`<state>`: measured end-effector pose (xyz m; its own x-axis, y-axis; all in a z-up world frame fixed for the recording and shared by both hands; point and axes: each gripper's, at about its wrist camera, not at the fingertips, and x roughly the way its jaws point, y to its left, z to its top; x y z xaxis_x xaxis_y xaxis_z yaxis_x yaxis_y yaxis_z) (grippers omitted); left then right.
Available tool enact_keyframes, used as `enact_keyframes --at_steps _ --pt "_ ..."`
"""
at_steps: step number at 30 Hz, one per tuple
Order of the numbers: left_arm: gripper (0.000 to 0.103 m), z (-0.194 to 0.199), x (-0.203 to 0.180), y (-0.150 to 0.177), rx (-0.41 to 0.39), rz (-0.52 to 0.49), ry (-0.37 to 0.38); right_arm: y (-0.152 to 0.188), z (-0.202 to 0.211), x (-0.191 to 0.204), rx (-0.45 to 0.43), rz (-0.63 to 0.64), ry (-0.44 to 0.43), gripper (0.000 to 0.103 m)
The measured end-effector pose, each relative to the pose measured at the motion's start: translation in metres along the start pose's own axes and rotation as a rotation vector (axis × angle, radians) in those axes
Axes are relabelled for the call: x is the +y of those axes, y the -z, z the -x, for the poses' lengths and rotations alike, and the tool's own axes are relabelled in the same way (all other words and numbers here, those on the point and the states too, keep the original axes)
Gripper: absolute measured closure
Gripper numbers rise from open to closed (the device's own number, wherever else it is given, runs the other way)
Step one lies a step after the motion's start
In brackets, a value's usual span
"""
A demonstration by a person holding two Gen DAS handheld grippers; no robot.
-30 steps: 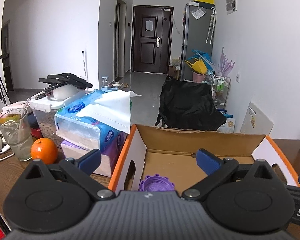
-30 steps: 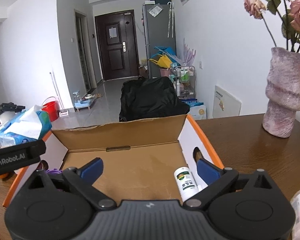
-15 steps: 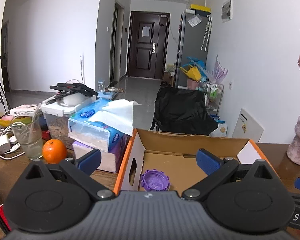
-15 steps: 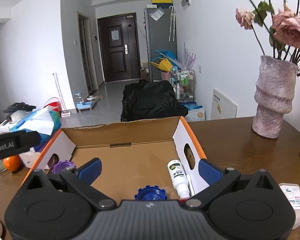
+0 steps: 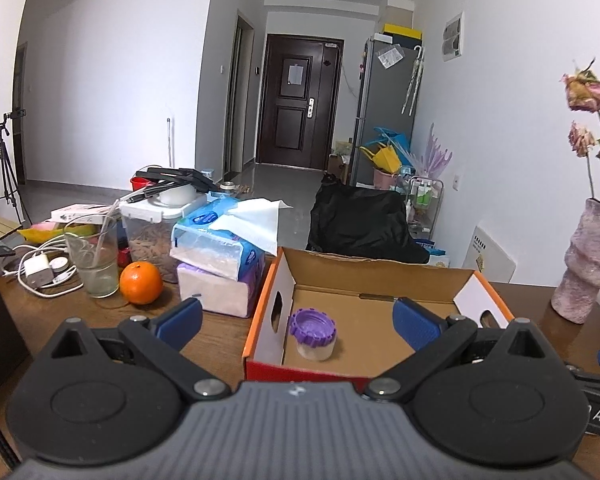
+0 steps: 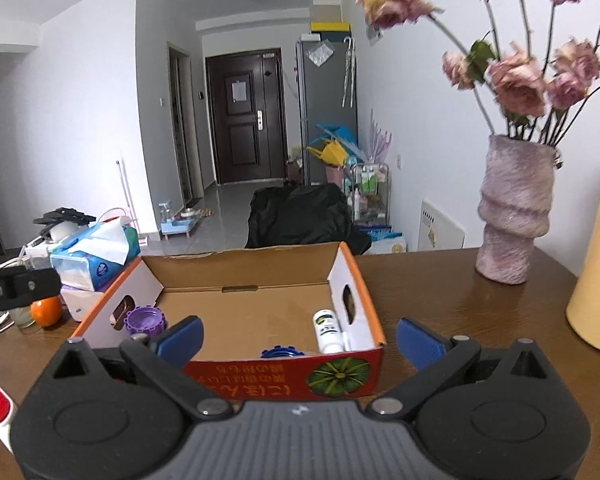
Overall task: Organize rigid objects
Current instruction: 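Withdraw both tools from the box back over the table items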
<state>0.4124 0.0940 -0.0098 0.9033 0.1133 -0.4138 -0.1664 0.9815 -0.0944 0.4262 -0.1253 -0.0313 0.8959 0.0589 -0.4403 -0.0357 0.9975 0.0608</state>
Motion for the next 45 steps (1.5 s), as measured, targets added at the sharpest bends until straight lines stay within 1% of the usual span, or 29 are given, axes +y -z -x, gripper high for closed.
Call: enact_keyframes --at_steps 8,16,18,23,30,36,39,42,45 --pt "0.0 0.04 -0.004 0.013 -0.006 -0.006 0.006 0.016 0.036 -0.013 -0.006 0.016 -0.009 0.0" --pt "0.0 0.069 -0.003 0.043 0.049 0.023 0.016 0.042 0.075 -0.026 -0.014 0.051 -0.02 0.0" --pt "0.0 0.077 -0.004 0.051 0.054 0.021 0.01 0.049 0.084 -0.03 -0.012 0.057 -0.023 0.0" --pt "0.0 0.107 -0.004 0.067 0.054 0.026 0.032 0.062 0.112 -0.043 -0.015 0.064 -0.018 0.0" --pt "0.0 0.133 -0.006 0.09 0.1 0.034 0.016 0.083 0.148 -0.07 -0.018 0.056 -0.031 0.0" --pt "0.0 0.143 -0.003 0.115 0.147 0.034 0.005 0.108 0.16 -0.097 0.03 0.079 -0.028 0.0" --pt "0.0 0.143 -0.002 0.124 0.165 0.039 -0.011 0.12 0.158 -0.104 0.056 0.098 -0.023 0.0" --pt "0.0 0.142 -0.003 0.13 0.184 0.046 -0.01 0.13 0.156 -0.108 0.069 0.105 -0.022 0.0" --pt "0.0 0.142 -0.007 0.135 0.191 0.023 -0.02 0.137 0.154 -0.112 0.081 0.109 -0.029 0.0"
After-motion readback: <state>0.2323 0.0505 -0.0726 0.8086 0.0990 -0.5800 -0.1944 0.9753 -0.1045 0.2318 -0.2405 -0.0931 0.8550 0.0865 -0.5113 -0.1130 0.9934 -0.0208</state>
